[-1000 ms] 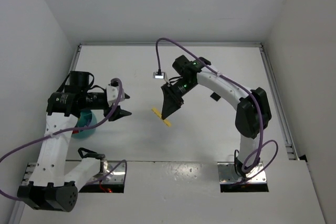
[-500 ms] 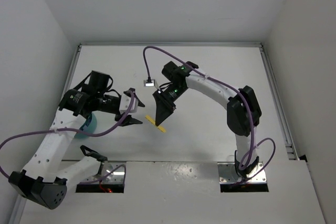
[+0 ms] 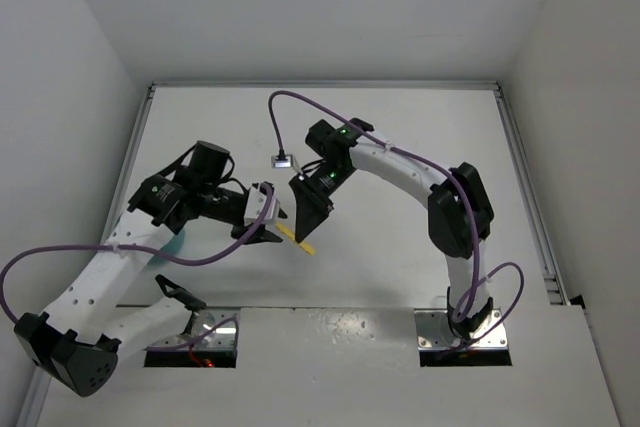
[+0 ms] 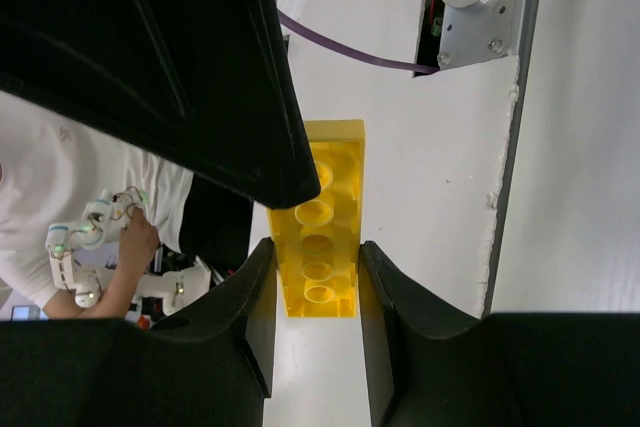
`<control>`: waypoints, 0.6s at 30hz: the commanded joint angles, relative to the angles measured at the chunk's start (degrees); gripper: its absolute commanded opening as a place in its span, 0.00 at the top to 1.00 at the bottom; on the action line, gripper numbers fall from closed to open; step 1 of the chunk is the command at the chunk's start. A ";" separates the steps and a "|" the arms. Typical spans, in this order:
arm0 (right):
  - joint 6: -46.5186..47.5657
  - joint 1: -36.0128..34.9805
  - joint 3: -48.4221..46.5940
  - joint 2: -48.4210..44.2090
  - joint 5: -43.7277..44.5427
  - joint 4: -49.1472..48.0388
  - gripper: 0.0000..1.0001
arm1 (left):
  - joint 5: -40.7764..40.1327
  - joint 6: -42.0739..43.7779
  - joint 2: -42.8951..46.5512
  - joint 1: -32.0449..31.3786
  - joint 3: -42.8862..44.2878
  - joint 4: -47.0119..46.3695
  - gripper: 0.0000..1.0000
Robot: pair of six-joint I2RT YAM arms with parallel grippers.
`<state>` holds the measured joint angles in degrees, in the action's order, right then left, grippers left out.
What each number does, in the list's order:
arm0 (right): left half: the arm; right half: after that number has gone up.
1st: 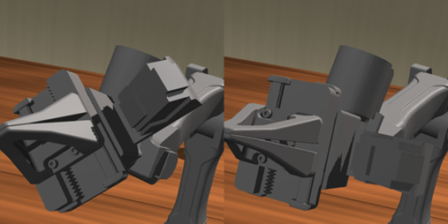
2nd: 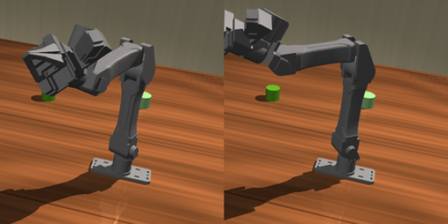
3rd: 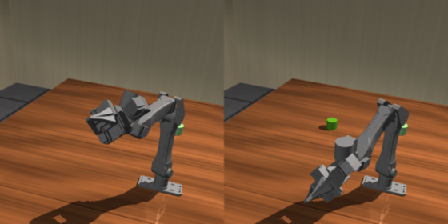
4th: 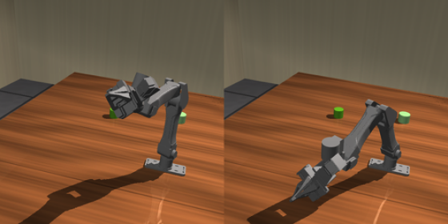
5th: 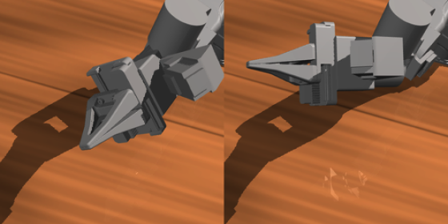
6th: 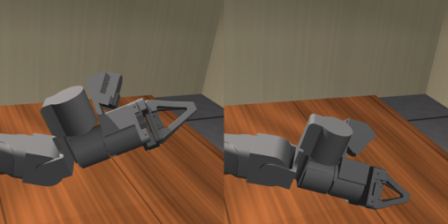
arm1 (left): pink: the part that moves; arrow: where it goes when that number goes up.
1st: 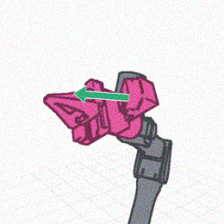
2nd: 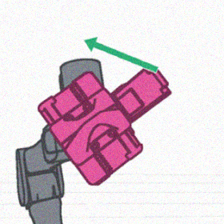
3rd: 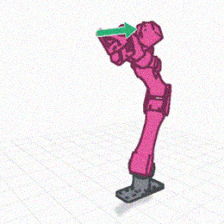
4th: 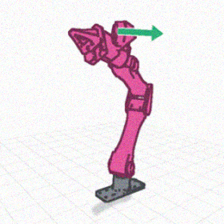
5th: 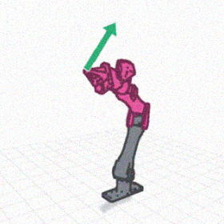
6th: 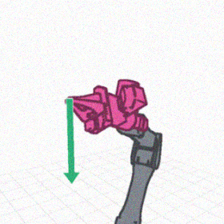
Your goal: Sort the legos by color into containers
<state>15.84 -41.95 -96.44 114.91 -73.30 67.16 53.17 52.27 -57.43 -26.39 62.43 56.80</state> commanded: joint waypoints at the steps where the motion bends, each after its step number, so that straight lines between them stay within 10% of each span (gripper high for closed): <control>1: 2.80 -0.76 -2.35 -1.62 -1.67 0.61 1.00 | -0.43 -1.73 0.21 -1.29 0.06 -4.06 0.47; 9: 5.17 -1.29 -2.87 -2.76 -2.72 2.45 1.00 | -1.57 -2.79 -0.32 -1.82 -0.47 -4.06 0.62; 18: 6.23 -1.29 -3.40 -3.29 -3.26 3.51 1.00 | -3.33 -2.79 -0.32 -3.40 -1.53 -2.92 0.54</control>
<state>19.53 -42.70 -97.43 114.89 -73.71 70.15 50.33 49.01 -57.76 -28.84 61.06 54.50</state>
